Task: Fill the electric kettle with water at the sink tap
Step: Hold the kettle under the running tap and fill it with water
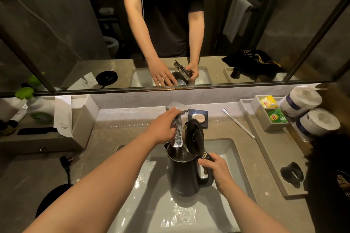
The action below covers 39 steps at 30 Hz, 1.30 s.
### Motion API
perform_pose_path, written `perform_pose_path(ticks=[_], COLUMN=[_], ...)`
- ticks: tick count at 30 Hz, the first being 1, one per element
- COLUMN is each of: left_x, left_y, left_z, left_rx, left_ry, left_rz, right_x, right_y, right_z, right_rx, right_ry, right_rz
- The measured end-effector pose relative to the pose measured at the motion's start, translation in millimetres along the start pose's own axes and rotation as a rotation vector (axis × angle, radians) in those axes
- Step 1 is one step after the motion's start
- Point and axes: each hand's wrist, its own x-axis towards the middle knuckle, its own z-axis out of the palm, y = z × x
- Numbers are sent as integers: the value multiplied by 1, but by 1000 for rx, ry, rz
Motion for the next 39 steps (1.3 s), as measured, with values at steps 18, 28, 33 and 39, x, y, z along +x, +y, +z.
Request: perform_pose_path(ticks=[18, 28, 33, 39], left_x=[1, 0, 1, 1], left_y=[-2, -2, -3, -4], left_z=[2, 3, 3, 4], left_rx=[-1, 0, -2, 3], left_ry=[-3, 1, -12, -11], left_rz=[-3, 3, -1, -3], right_x=[1, 1, 2, 2], right_y=[2, -1, -4, -3], right_z=[-1, 2, 4, 4], right_rx=[12, 18, 34, 31], right_ry=[-9, -13, -15, -13], right_rz=[4, 0, -11, -18])
